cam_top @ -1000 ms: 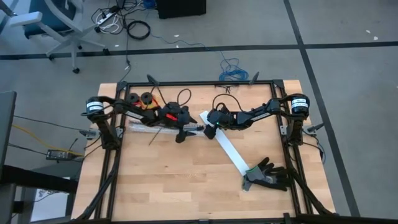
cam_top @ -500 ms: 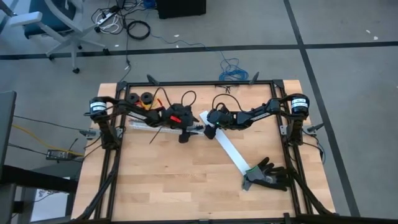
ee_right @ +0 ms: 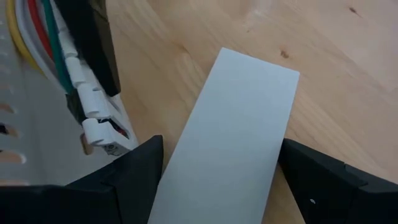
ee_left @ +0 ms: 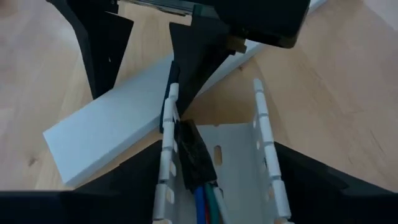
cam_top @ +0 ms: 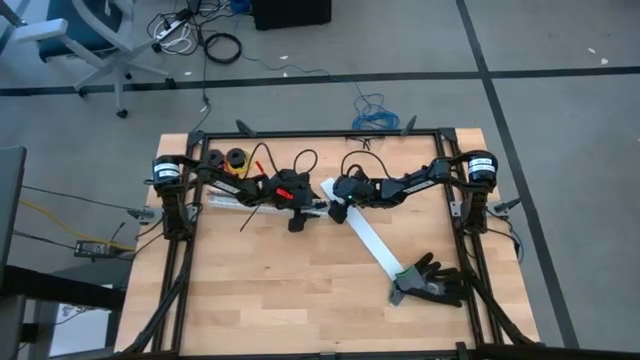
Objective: Ziptie cables
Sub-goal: Close the white cable duct
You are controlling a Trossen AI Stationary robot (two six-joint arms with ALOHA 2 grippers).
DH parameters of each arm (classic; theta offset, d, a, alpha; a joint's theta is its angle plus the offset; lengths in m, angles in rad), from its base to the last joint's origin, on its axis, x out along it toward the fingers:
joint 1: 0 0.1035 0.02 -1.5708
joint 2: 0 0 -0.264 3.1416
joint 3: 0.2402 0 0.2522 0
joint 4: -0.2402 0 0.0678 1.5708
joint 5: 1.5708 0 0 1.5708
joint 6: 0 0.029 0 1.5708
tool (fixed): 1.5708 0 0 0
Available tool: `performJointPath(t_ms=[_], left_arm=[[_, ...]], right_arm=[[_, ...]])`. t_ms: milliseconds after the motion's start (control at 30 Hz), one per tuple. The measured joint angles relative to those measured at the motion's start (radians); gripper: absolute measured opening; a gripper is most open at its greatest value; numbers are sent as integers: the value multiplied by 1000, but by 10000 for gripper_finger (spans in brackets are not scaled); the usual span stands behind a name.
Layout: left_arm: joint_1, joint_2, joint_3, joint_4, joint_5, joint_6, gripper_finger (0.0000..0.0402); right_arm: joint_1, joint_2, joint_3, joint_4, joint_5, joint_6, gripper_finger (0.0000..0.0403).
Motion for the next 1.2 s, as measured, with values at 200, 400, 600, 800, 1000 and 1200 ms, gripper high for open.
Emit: performJointPath(t_ms=[200, 400, 600, 800, 1000, 1200], left_arm=[[0, 0, 0, 0, 2, 1, 240], [7, -2, 0, -12, 2, 2, 231], [22, -2, 0, -14, -3, 3, 230], [41, -3, 1, -29, -9, 3, 230], [52, -4, 2, -37, -9, 5, 230], [66, -4, 2, -47, 8, 31, 230]], right_arm=[[-1, 0, 0, 1, -7, -31, 306], [-12, 0, 0, 5, -19, -93, 306], [-59, -33, 0, 5, -69, -178, 306], [-136, -126, -6, -47, -85, -298, 306], [-214, -177, -5, -87, -186, -346, 306], [-263, -185, -2, -70, -295, -379, 306]])
